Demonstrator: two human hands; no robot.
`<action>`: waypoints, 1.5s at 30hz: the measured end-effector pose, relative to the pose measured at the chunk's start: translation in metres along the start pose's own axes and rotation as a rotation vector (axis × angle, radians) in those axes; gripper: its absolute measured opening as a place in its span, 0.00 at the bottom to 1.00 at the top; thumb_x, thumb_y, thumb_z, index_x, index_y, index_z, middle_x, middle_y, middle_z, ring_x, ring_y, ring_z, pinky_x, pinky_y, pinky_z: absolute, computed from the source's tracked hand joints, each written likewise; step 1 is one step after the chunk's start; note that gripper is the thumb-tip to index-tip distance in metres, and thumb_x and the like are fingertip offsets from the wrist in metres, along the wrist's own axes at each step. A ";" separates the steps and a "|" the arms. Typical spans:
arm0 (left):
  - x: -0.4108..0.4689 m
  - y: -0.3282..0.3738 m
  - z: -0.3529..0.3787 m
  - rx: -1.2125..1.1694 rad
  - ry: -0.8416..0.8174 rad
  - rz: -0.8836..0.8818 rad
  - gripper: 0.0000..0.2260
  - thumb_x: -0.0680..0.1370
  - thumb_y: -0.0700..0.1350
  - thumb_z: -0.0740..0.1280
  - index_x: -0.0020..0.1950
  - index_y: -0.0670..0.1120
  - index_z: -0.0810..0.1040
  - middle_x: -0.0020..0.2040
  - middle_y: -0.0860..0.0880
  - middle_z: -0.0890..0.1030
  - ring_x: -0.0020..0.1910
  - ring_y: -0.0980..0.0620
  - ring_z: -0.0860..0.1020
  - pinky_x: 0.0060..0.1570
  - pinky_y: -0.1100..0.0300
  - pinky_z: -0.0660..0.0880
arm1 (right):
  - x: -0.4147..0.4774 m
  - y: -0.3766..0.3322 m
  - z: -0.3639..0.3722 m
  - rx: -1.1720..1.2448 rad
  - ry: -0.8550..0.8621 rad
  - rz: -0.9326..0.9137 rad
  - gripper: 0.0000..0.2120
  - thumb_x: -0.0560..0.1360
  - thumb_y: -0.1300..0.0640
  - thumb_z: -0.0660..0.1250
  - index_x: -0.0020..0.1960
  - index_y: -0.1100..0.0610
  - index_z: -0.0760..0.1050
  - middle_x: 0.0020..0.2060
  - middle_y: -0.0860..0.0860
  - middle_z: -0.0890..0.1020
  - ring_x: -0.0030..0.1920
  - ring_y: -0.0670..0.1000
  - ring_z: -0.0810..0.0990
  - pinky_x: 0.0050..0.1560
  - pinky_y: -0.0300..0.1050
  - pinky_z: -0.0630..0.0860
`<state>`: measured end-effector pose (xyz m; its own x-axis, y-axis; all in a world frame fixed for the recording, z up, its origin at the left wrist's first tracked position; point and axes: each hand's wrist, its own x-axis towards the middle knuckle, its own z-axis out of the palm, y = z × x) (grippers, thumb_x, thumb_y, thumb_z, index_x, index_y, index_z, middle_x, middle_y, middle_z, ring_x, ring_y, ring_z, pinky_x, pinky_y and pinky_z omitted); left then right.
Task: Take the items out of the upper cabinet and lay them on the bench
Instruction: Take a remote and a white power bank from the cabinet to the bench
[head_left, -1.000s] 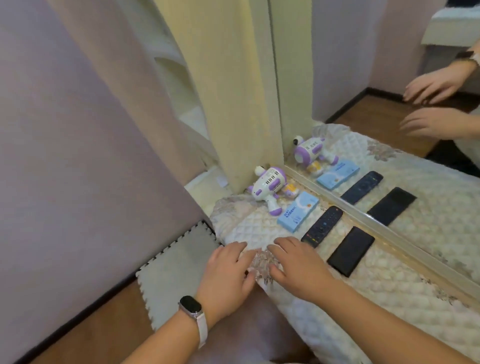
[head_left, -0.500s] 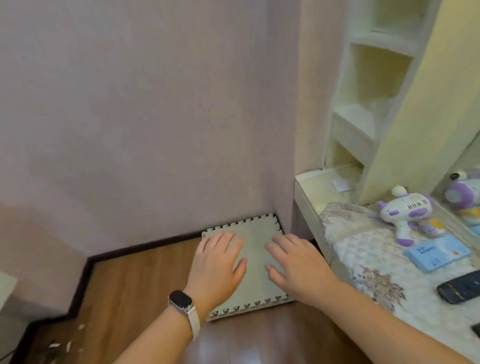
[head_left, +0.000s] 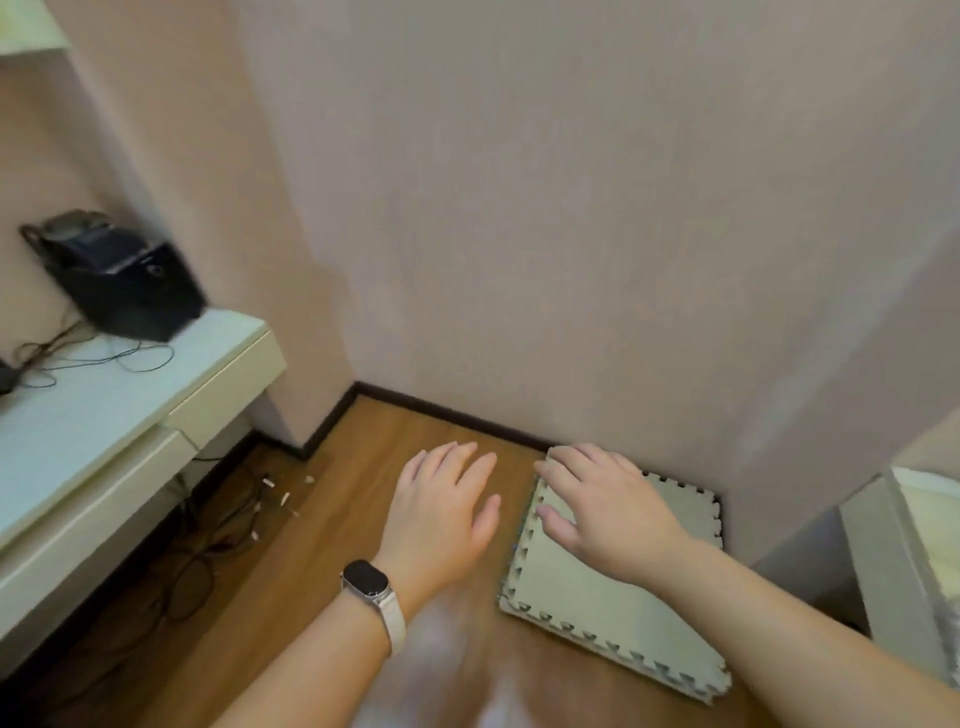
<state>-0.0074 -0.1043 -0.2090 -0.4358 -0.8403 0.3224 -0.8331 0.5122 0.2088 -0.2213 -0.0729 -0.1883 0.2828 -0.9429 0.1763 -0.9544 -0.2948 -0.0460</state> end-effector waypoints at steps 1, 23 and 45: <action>-0.004 -0.010 -0.002 0.004 0.006 -0.034 0.19 0.76 0.54 0.61 0.64 0.49 0.77 0.63 0.48 0.79 0.65 0.47 0.75 0.65 0.47 0.69 | 0.012 -0.007 0.003 0.002 -0.004 -0.037 0.22 0.75 0.41 0.58 0.61 0.53 0.77 0.57 0.51 0.80 0.59 0.55 0.78 0.54 0.50 0.75; 0.067 -0.112 -0.018 0.319 -0.016 -0.546 0.20 0.77 0.56 0.59 0.66 0.51 0.76 0.63 0.49 0.79 0.64 0.48 0.75 0.67 0.47 0.68 | 0.261 -0.018 0.055 0.200 -0.024 -0.592 0.23 0.76 0.41 0.58 0.64 0.52 0.77 0.59 0.51 0.80 0.61 0.55 0.76 0.59 0.53 0.75; 0.088 -0.274 -0.047 0.412 0.073 -0.749 0.18 0.76 0.54 0.64 0.64 0.51 0.78 0.62 0.50 0.80 0.62 0.48 0.76 0.64 0.48 0.71 | 0.449 -0.126 0.061 0.205 0.026 -0.816 0.23 0.75 0.42 0.58 0.62 0.53 0.78 0.57 0.50 0.81 0.58 0.54 0.79 0.54 0.51 0.76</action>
<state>0.1982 -0.3104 -0.1946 0.2895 -0.9106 0.2948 -0.9560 -0.2901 0.0425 0.0319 -0.4688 -0.1628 0.8719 -0.4187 0.2540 -0.4148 -0.9071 -0.0712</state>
